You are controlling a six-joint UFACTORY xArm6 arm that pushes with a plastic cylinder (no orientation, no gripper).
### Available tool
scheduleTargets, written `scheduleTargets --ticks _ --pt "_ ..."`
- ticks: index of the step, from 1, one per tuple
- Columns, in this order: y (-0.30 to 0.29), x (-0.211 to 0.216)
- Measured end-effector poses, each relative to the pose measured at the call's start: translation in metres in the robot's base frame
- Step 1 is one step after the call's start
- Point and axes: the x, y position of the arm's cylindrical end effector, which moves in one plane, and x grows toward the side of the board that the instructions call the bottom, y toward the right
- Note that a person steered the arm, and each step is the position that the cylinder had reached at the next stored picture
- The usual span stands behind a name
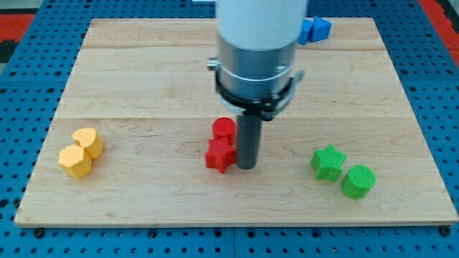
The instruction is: Slide the red circle and the red star down a bit
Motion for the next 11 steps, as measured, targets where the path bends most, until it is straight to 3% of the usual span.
scheduleTargets --ticks 2,3,7,11 --pt "0.079 -0.046" --pt "0.066 -0.073" --pt "-0.060 -0.061" --pt "-0.031 -0.033"
